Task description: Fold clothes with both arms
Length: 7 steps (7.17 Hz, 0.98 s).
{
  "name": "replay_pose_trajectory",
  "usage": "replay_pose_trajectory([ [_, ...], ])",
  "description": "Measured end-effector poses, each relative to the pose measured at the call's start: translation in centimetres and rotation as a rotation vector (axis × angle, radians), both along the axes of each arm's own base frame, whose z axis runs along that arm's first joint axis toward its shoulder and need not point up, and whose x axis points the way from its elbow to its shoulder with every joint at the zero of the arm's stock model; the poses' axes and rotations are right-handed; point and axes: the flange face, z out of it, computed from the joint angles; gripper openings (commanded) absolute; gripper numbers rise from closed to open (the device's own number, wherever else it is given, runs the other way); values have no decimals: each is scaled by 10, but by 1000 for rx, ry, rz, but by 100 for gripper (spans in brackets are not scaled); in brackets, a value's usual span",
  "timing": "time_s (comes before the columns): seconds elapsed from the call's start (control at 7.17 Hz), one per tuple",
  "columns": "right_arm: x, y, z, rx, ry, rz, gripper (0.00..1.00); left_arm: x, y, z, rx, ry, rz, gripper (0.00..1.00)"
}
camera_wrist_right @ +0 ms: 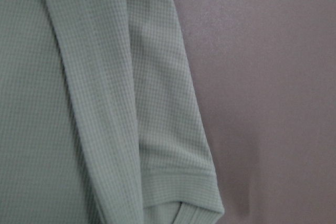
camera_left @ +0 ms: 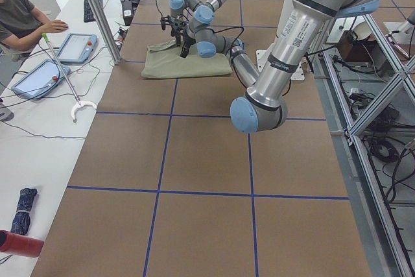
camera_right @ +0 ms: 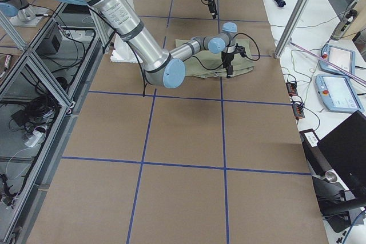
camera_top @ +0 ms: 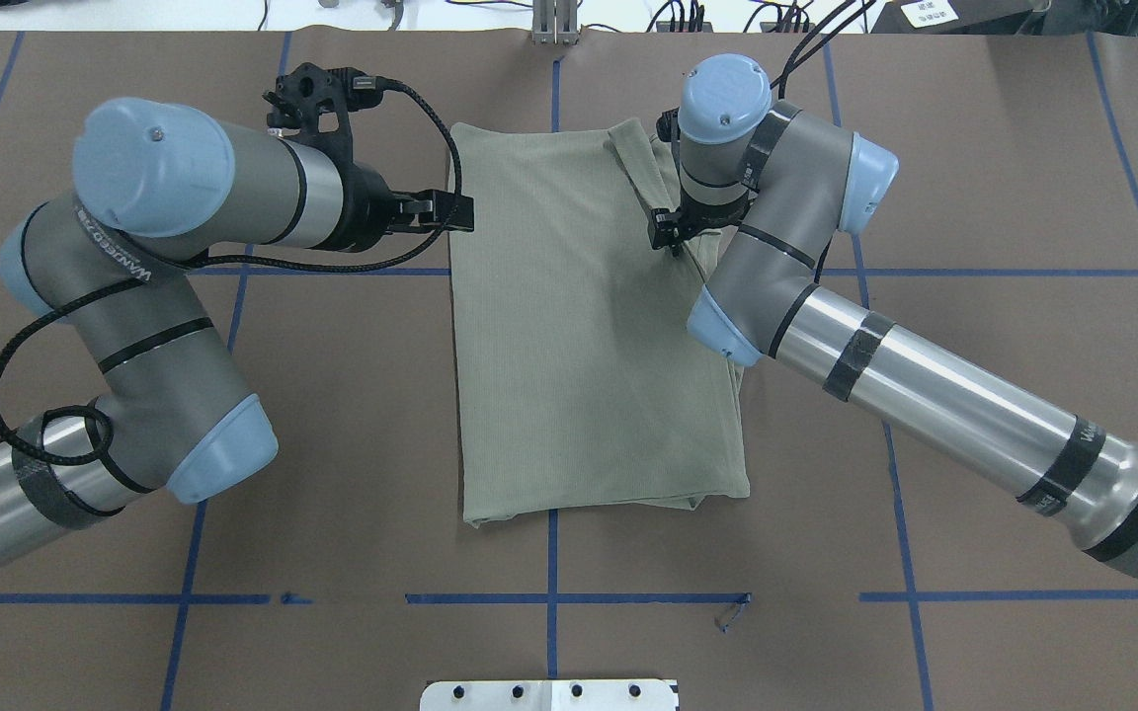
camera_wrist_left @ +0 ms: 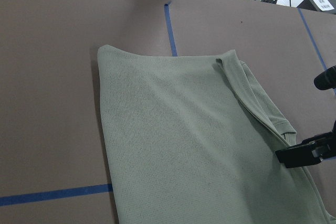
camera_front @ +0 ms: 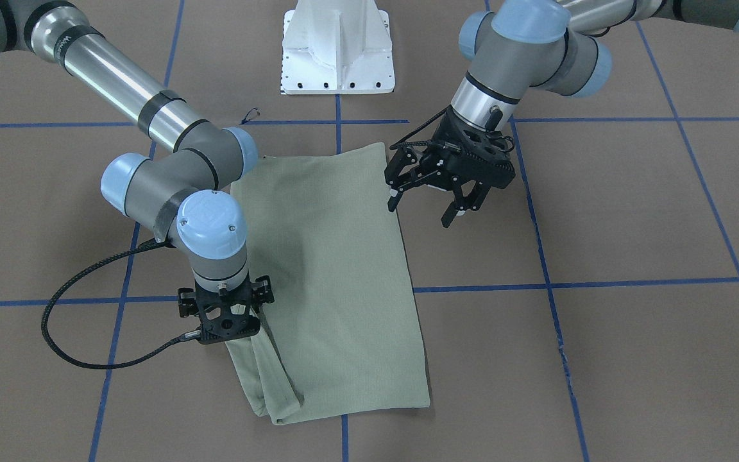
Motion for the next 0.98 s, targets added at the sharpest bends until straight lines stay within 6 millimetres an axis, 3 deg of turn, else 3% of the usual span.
replay_pose_trajectory([
  [0.28, 10, -18, 9, -4, 9, 18, 100, 0, 0, 2, -2, -3, 0, 100],
  [0.56, 43, -53, 30, 2, 15, 49, 100, -1, 0, 6, -6, -7, 1, 100],
  [0.7, 55, -65, 29, 8, 9, 59, 100, -1, 0, 7, -6, -7, 1, 100],
  [0.98, 59, -79, 1, 18, -22, 65, 100, -2, -1, 8, -4, -11, 0, 100],
])
